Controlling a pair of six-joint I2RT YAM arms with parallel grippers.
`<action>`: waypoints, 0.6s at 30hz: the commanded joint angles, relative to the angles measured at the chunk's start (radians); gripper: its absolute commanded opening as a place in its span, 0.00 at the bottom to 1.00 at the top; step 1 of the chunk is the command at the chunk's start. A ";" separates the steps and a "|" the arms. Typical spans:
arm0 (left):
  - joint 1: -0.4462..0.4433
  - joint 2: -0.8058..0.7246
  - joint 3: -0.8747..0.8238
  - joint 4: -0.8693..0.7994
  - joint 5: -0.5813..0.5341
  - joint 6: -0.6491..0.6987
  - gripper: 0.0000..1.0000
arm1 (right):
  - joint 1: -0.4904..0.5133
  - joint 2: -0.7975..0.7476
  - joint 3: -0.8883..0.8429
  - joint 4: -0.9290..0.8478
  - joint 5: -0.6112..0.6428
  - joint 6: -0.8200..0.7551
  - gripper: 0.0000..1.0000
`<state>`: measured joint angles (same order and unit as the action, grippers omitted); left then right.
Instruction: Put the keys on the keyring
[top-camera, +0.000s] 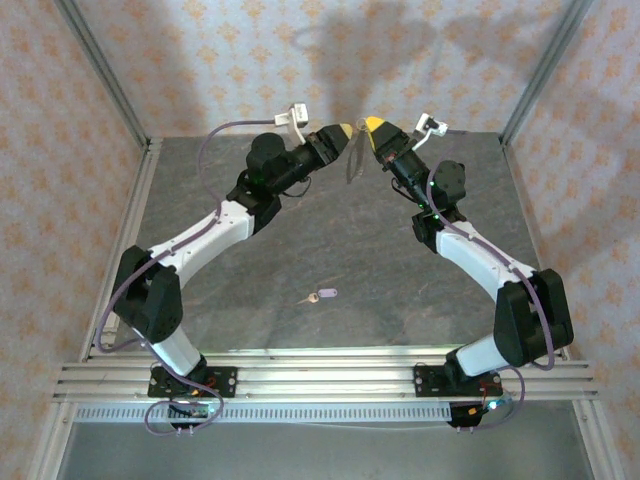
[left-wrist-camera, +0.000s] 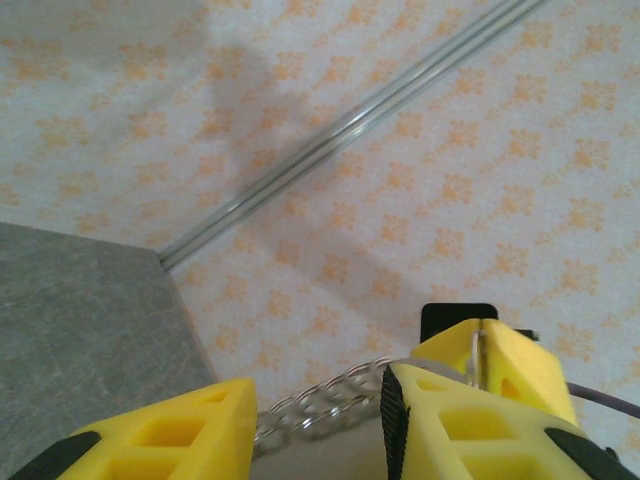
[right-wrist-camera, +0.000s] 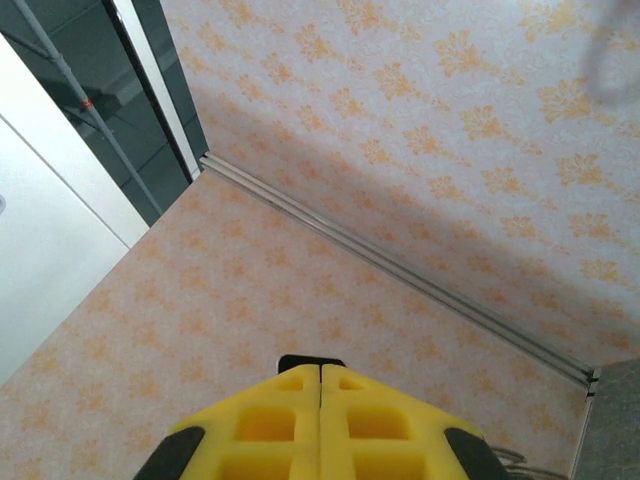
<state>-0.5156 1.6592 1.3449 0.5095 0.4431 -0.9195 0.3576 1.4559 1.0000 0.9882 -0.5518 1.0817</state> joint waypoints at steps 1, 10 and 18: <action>-0.006 -0.053 -0.021 0.092 -0.059 -0.003 0.39 | 0.004 -0.003 -0.004 0.064 0.007 0.006 0.00; -0.006 -0.037 -0.014 0.171 -0.026 -0.029 0.40 | 0.005 0.000 -0.009 0.064 0.002 0.009 0.00; -0.007 -0.008 0.017 0.198 0.008 -0.048 0.40 | 0.009 0.013 0.002 0.072 -0.007 0.017 0.00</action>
<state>-0.5156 1.6497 1.3270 0.6491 0.4232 -0.9539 0.3576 1.4654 0.9962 0.9886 -0.5488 1.0889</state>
